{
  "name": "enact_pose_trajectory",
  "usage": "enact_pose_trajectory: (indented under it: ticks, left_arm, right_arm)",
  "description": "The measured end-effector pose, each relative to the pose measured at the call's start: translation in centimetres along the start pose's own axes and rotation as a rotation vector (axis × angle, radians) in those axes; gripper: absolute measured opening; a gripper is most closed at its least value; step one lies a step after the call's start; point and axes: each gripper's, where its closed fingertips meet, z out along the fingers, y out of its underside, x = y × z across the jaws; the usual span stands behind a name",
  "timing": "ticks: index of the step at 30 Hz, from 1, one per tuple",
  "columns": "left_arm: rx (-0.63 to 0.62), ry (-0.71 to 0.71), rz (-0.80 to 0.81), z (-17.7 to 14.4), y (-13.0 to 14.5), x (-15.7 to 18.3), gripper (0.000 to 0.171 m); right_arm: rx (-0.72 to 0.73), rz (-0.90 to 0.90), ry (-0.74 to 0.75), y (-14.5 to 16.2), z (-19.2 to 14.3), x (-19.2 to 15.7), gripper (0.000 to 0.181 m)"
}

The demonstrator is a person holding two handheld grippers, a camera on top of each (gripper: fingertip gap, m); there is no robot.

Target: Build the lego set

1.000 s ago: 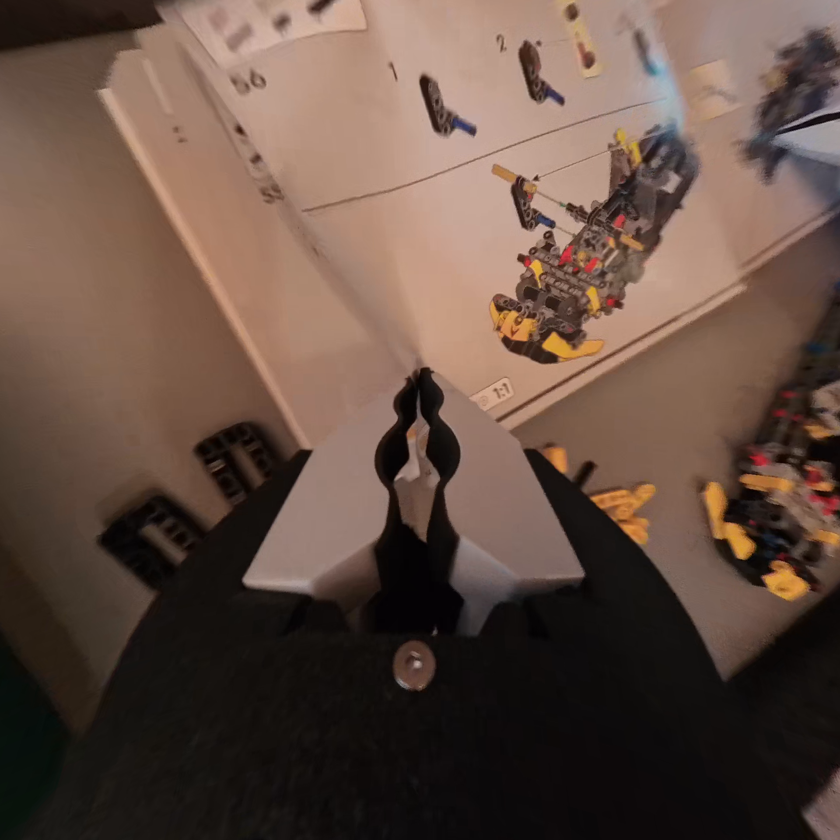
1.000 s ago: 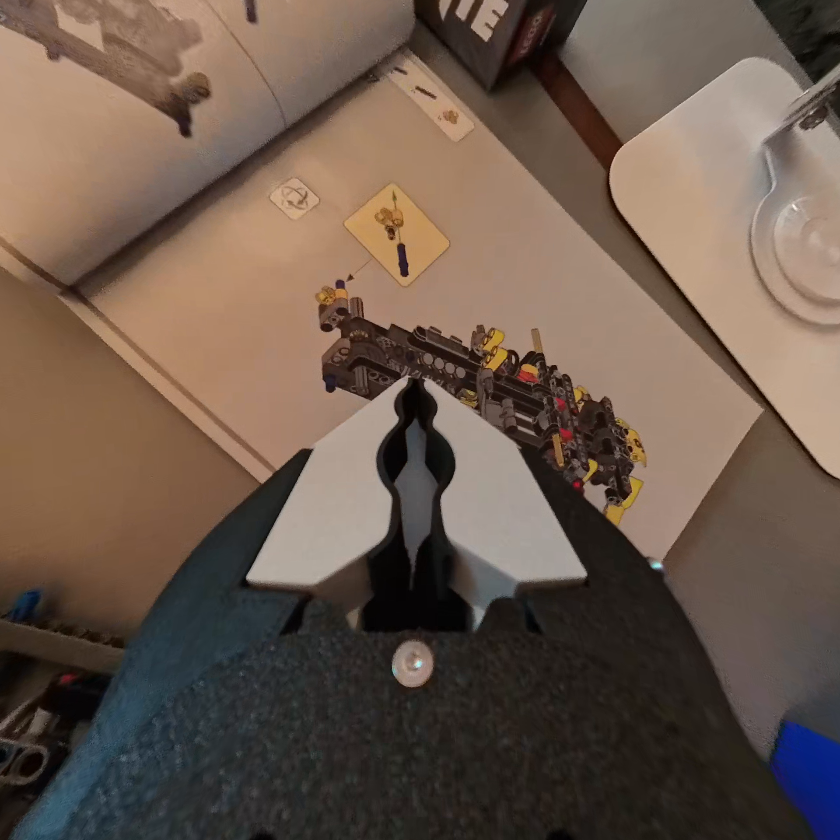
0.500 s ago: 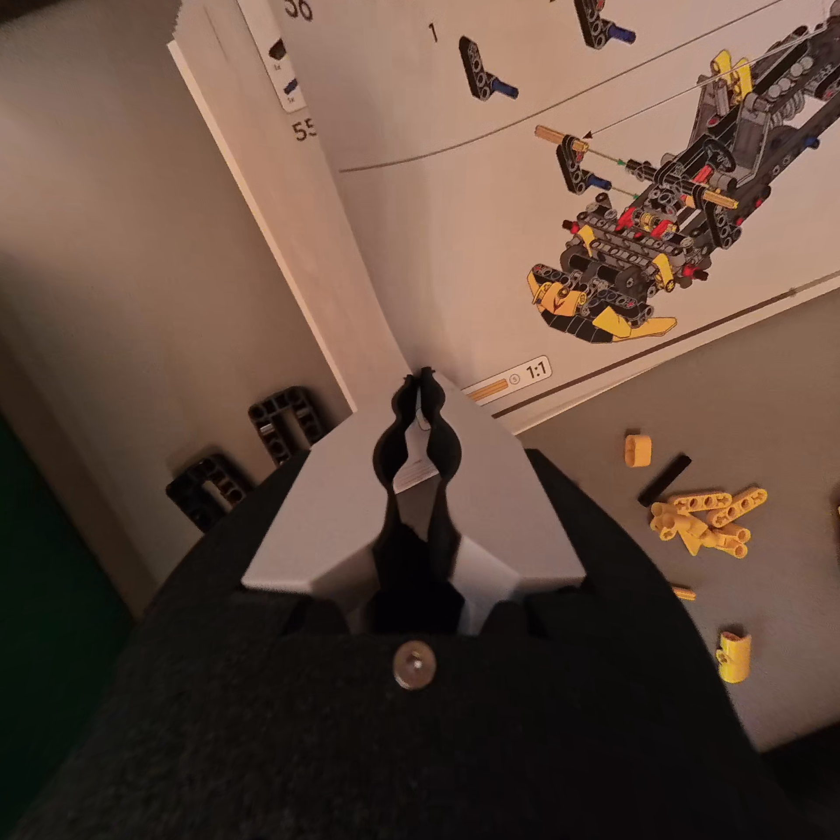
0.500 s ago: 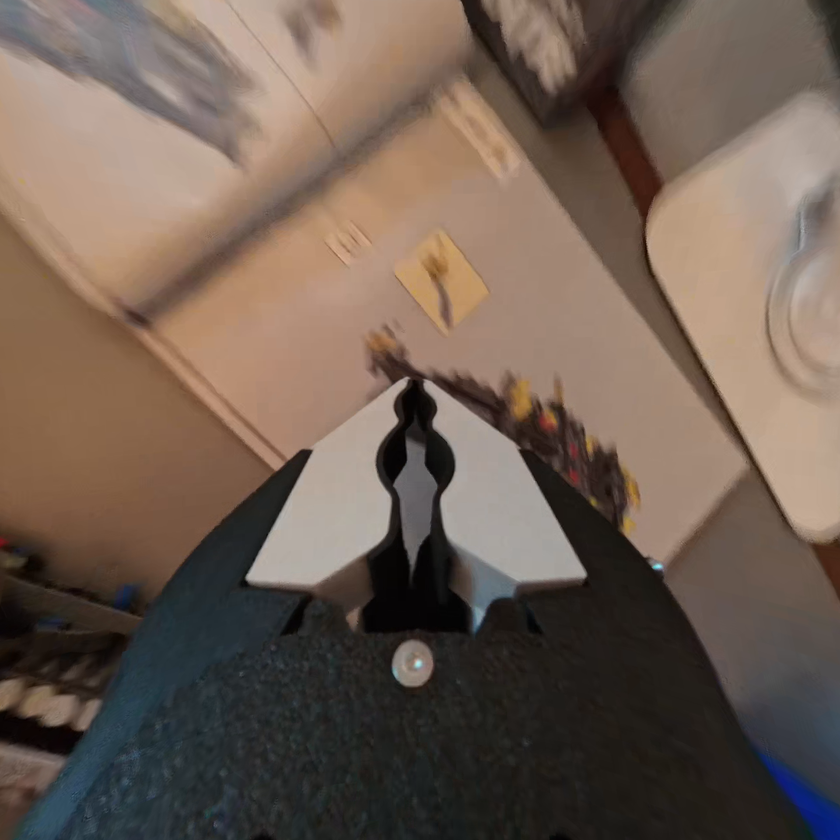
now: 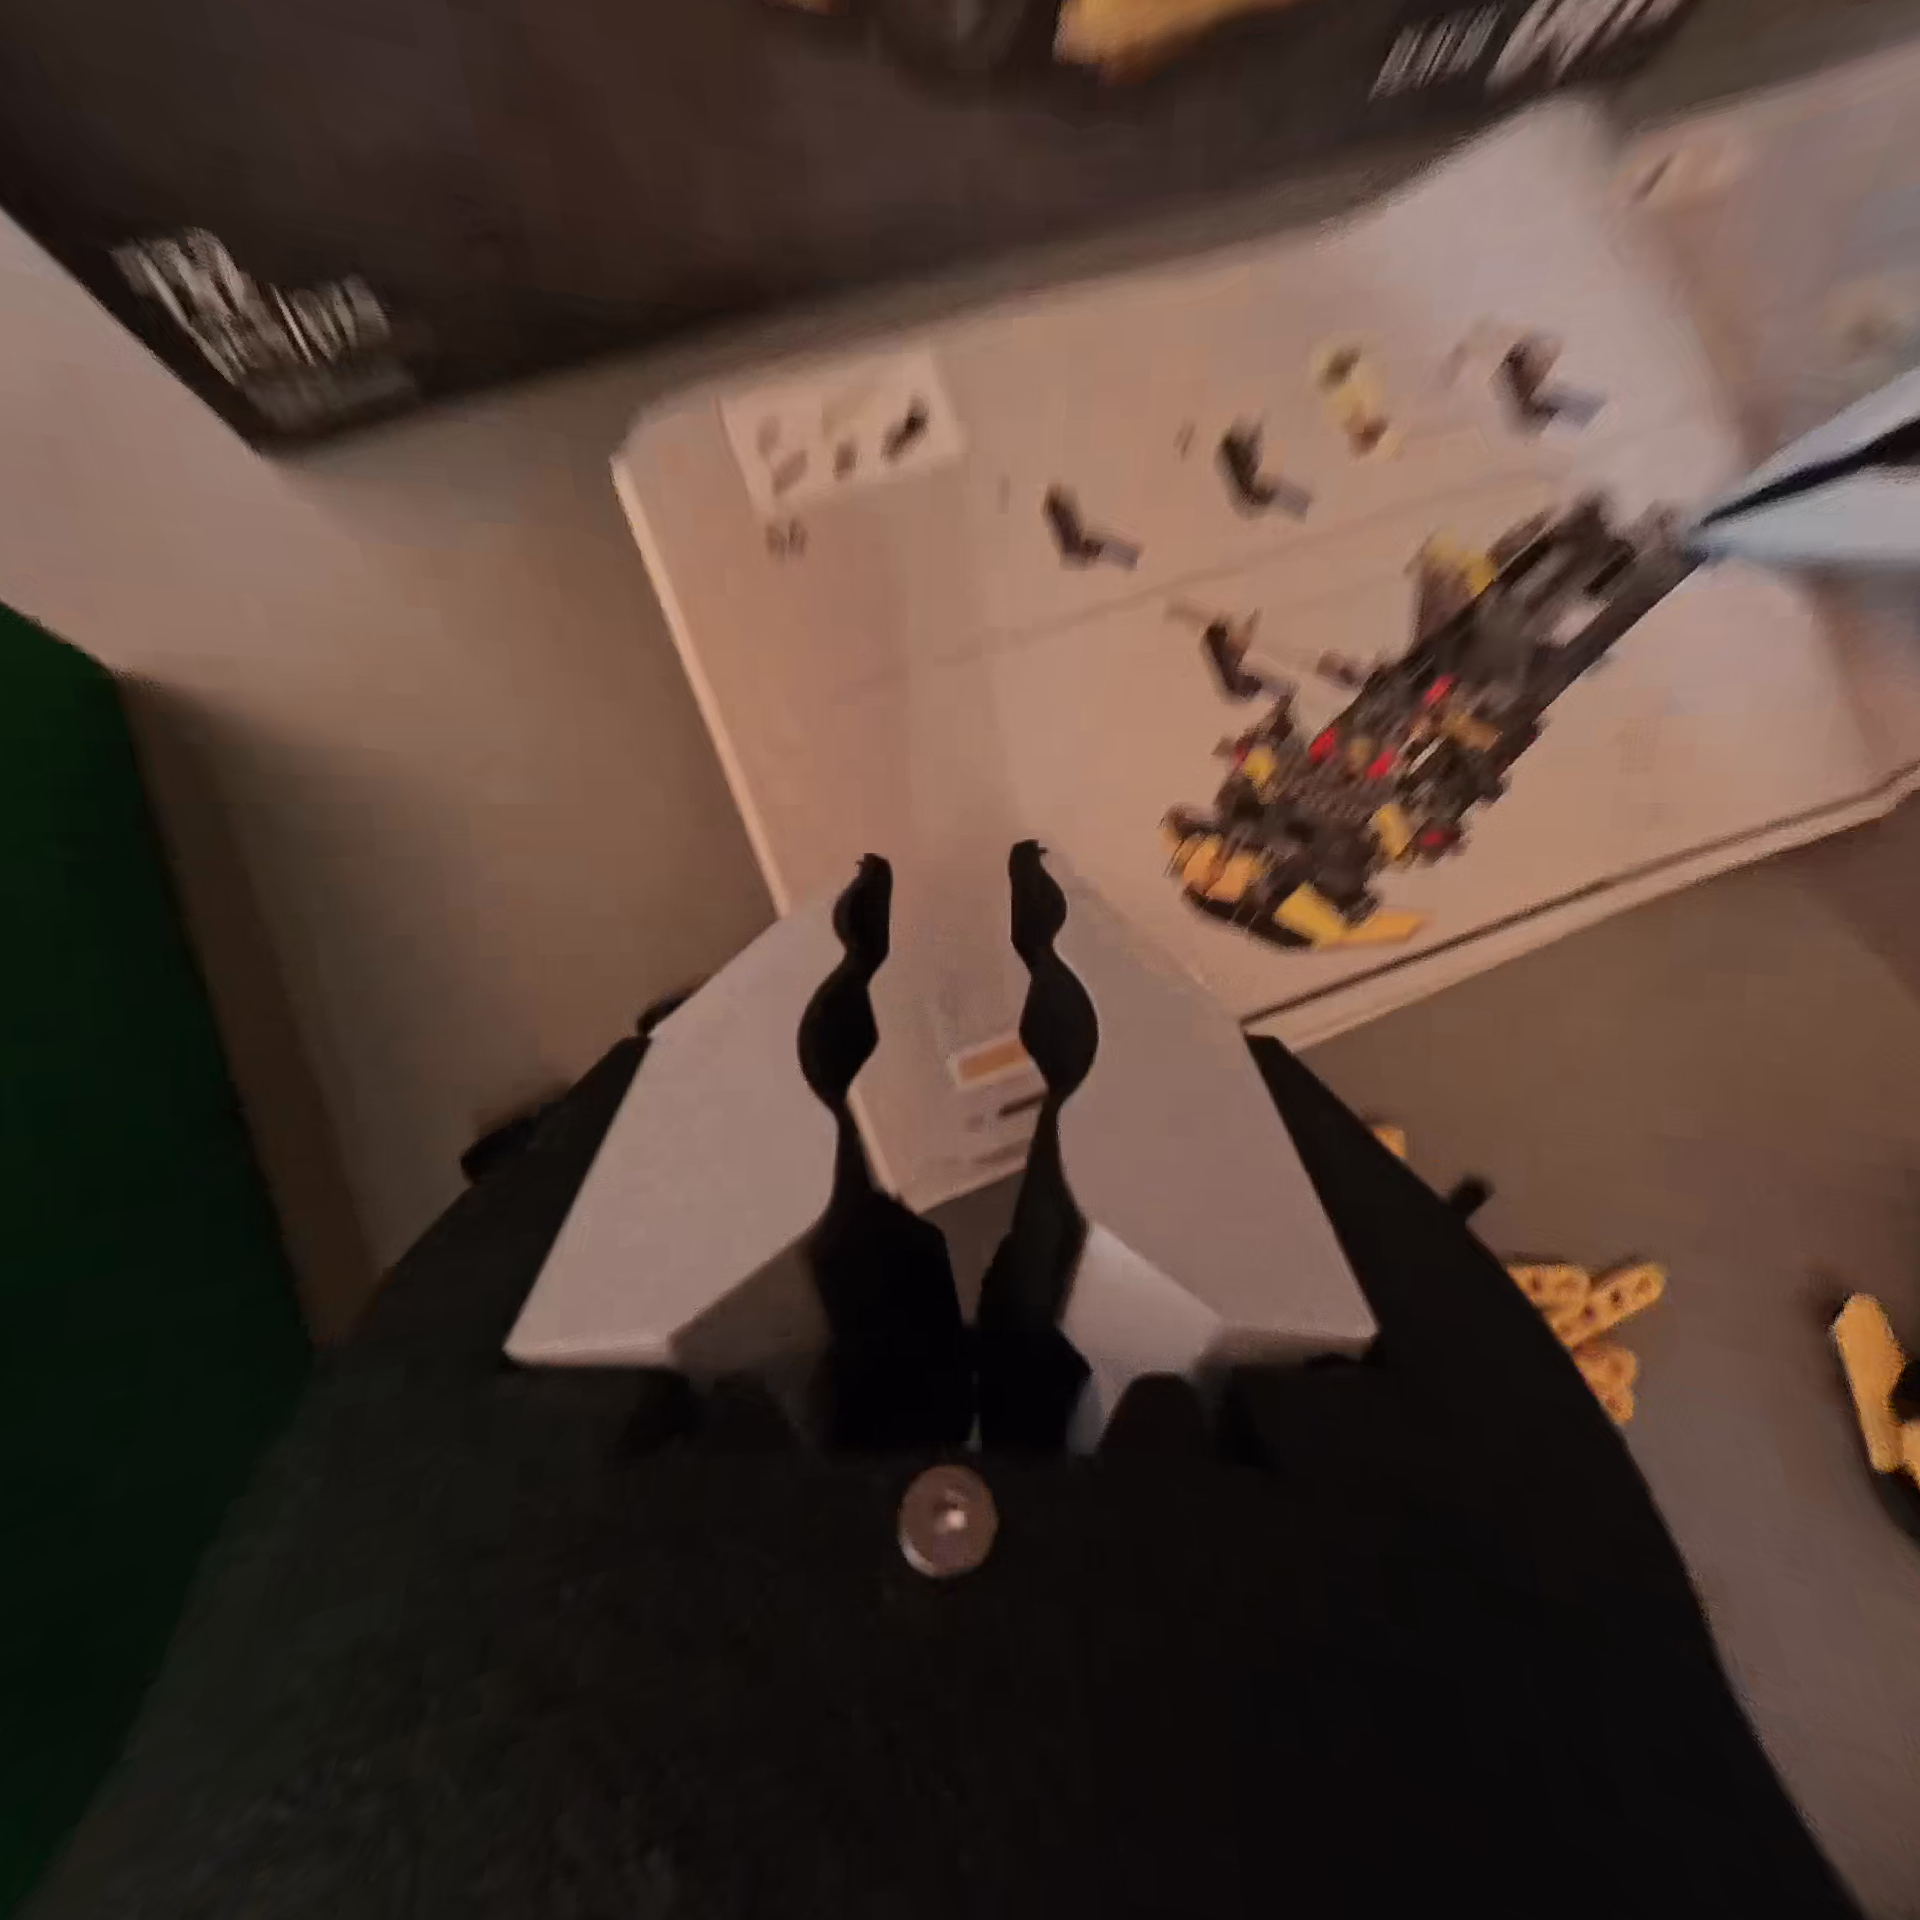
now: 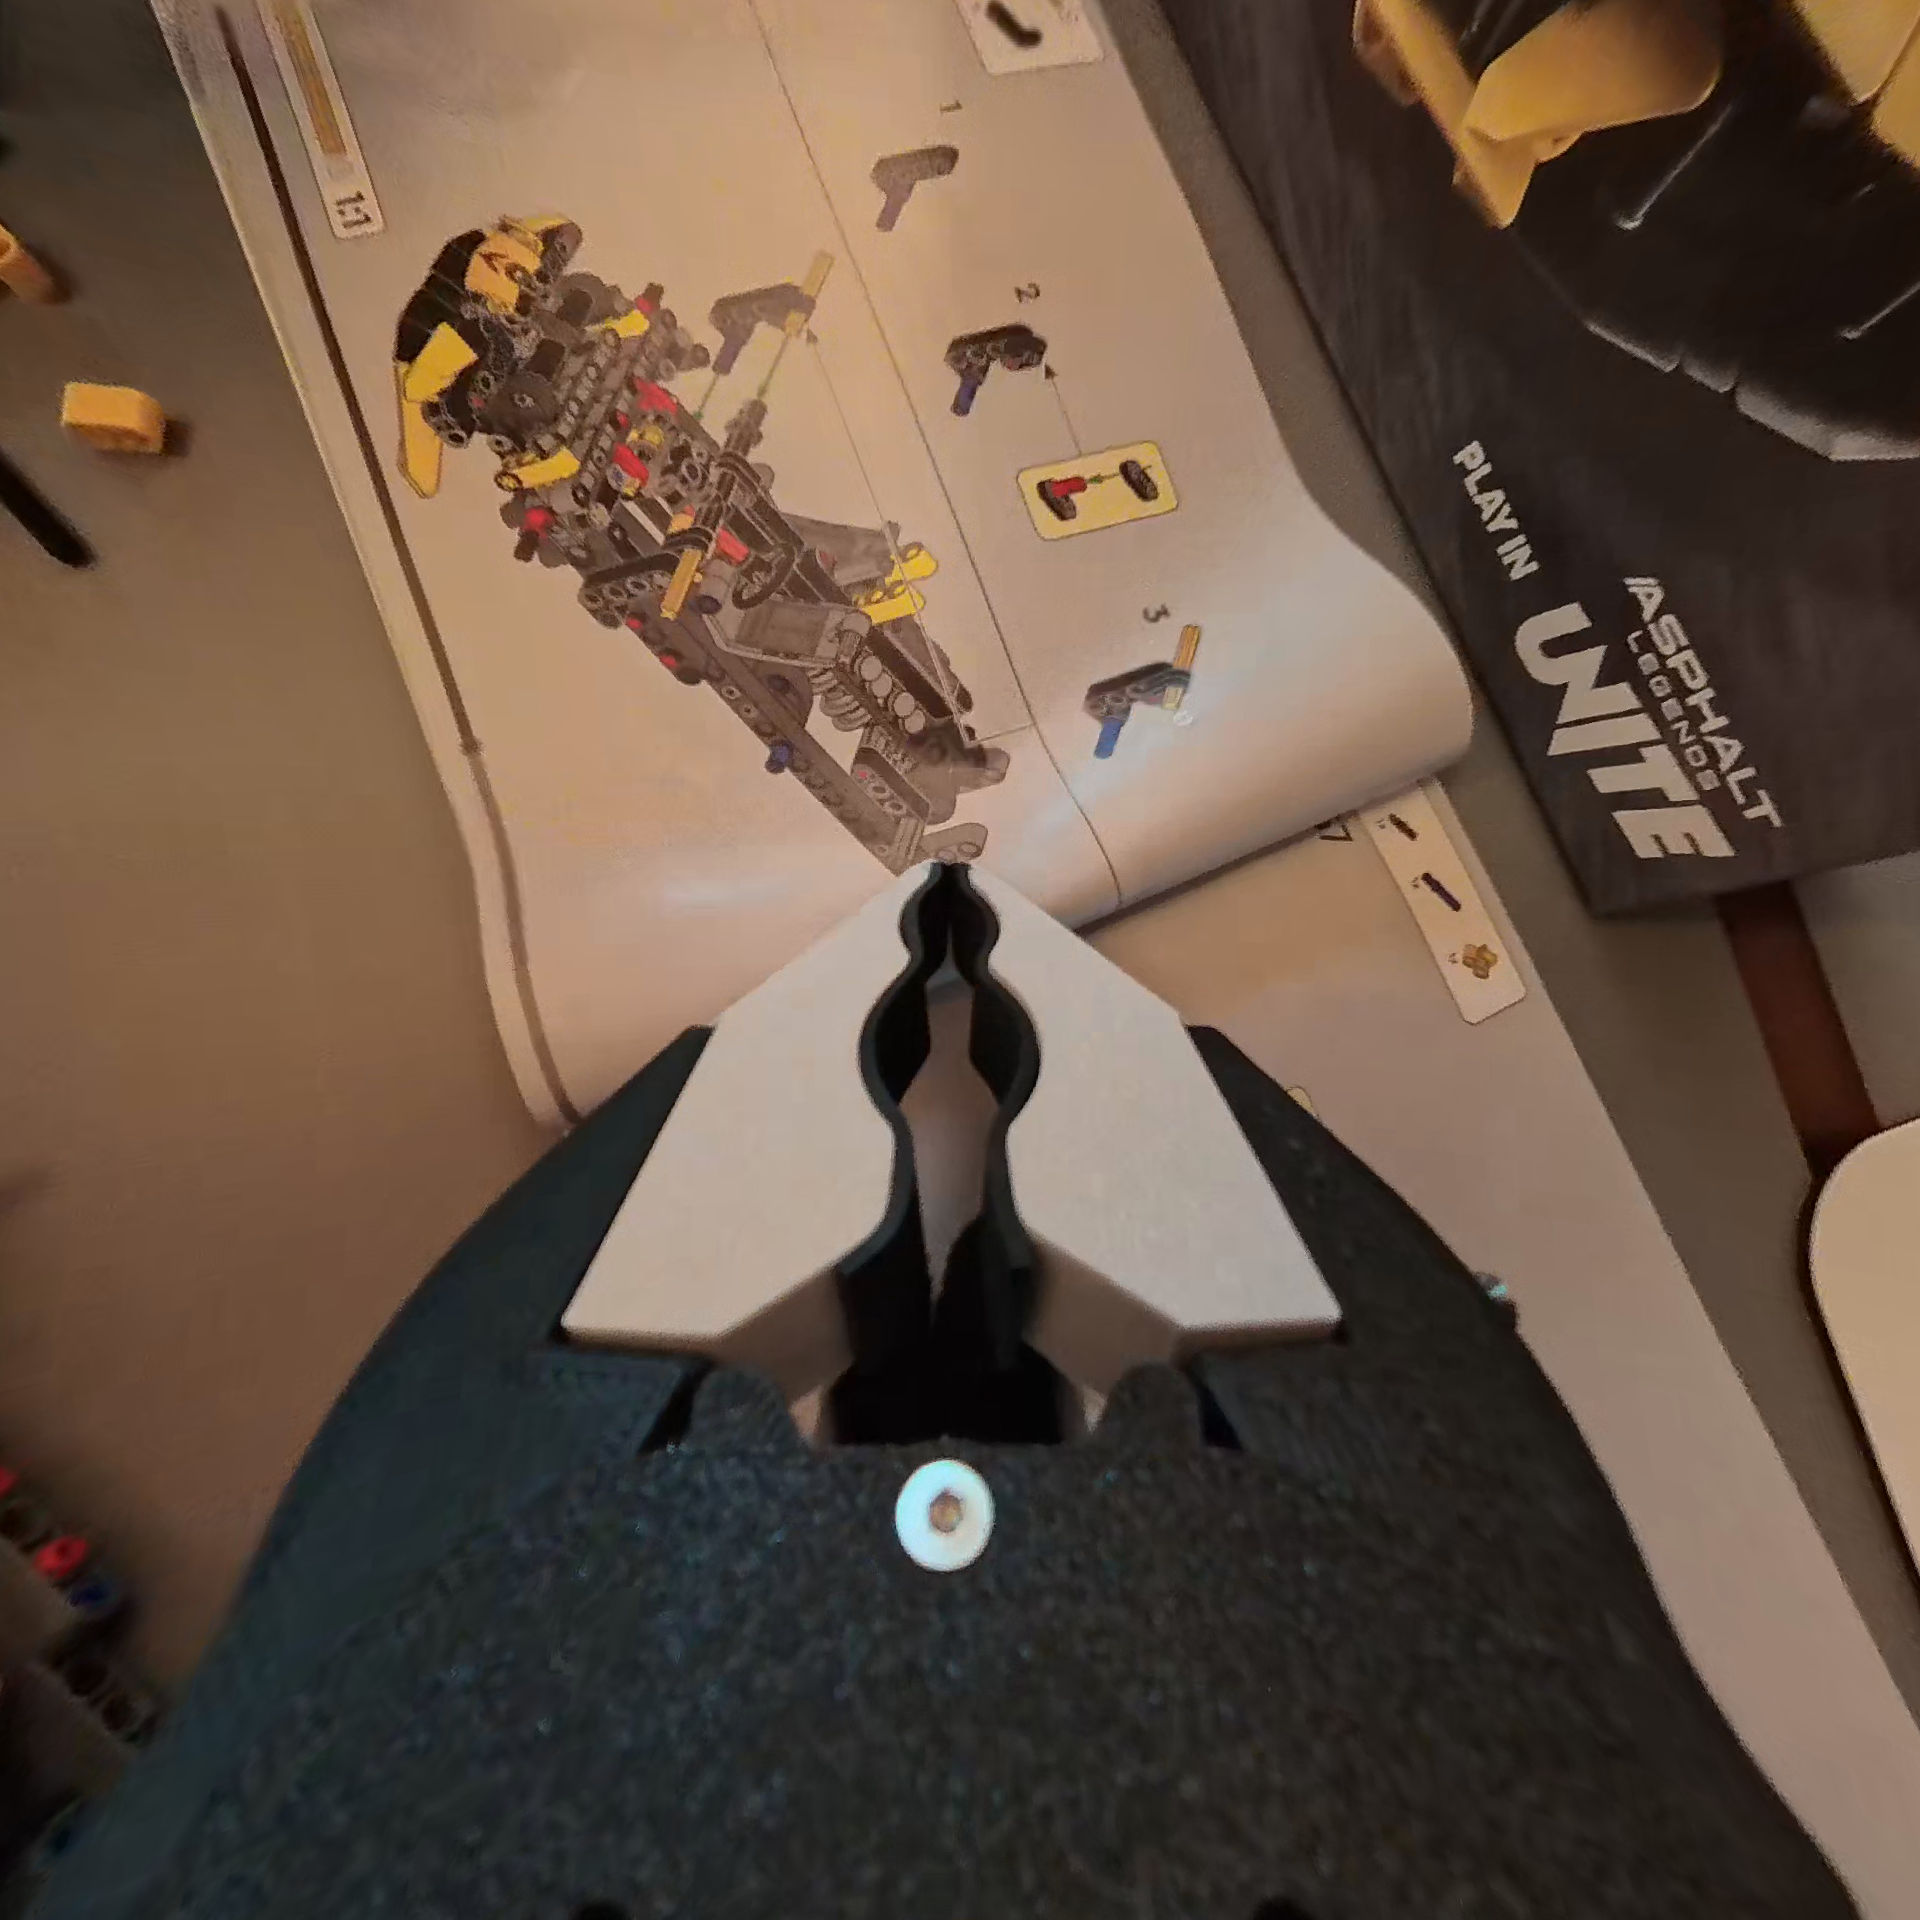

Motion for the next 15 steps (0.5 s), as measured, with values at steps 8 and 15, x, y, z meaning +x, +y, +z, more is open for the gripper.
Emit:
enact_pose_trajectory:
  ticks: [8,15]
  left_arm:
    - [-0.093,0.025,0.057,2.6,2.1,1.4,0.0]
    - [-0.081,0.076,0.059,2.8,2.7,1.2,0.0]
  right_arm:
    - [0.012,0.045,-0.022,0.0,0.6,-0.2,0.0]
    - [0.135,0.012,0.059,-2.9,-2.2,-0.5,0.0]
